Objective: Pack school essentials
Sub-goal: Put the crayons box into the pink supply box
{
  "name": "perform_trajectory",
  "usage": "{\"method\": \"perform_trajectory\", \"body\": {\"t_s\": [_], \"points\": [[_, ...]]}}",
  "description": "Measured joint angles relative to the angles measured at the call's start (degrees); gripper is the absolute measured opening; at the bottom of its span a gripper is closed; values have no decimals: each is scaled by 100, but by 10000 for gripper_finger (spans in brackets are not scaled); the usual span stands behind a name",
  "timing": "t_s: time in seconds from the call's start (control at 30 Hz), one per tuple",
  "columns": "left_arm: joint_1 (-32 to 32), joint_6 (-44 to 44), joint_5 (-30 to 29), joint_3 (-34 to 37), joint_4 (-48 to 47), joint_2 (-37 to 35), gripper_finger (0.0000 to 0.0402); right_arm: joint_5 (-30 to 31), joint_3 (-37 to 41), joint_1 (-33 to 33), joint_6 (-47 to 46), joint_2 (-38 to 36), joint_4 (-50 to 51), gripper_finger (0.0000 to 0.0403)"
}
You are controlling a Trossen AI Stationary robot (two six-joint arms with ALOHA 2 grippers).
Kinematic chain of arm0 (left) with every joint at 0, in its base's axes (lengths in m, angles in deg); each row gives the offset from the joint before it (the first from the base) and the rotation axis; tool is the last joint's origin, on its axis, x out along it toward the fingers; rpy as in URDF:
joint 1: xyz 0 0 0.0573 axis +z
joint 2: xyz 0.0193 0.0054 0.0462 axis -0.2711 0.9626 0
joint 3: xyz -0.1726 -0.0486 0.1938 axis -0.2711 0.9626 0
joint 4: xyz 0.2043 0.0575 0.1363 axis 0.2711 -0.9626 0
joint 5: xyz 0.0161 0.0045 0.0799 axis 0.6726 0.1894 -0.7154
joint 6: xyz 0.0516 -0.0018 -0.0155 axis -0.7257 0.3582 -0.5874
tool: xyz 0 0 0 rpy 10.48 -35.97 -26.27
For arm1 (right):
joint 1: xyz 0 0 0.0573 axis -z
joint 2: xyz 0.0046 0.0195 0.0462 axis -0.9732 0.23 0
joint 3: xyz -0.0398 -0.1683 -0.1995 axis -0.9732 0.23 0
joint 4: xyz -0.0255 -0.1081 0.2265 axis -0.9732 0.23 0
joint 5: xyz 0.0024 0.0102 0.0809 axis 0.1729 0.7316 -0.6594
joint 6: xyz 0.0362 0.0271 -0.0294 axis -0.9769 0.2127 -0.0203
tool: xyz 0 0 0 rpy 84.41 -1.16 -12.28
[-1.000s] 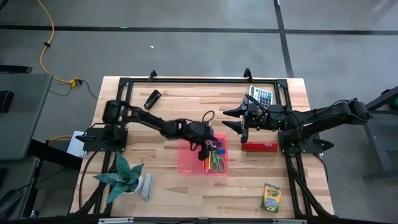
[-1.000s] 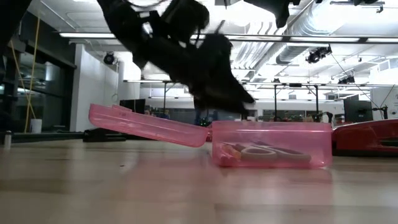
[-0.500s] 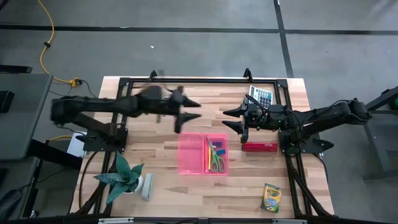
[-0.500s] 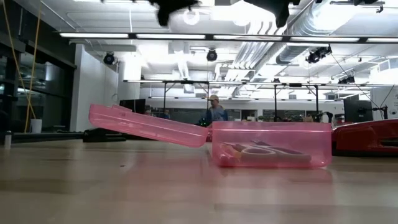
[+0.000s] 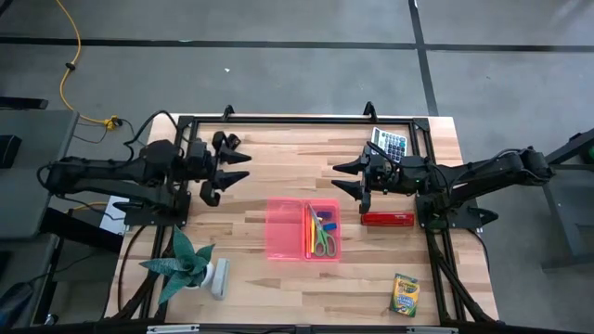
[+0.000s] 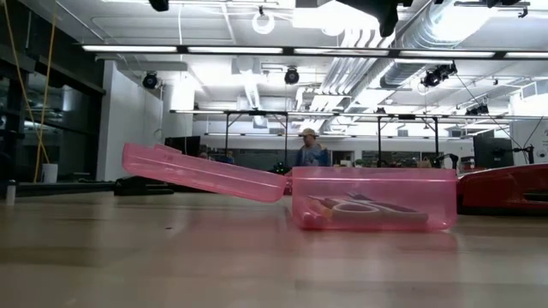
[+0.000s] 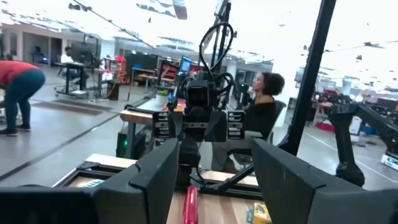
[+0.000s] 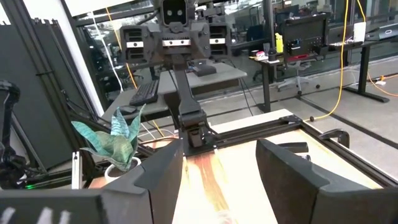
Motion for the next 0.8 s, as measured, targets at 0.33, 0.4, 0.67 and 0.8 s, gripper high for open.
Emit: {"method": "perform_trajectory", "body": {"t_s": [0.33,0.4,0.67,0.8], "points": [[-4,22,-101,48,-43,-107,192,-4,0,0,0,0,0,197],[-4,125,-102,48,-44,-107,192,-4,0,0,1,0,0,197],[2,46,-101,48,-44,-107,182,-7,0,0,1,0,-4,197],[2,46,-76,48,-44,-107,170,-11,0,0,-181,0,-4,188]]}}
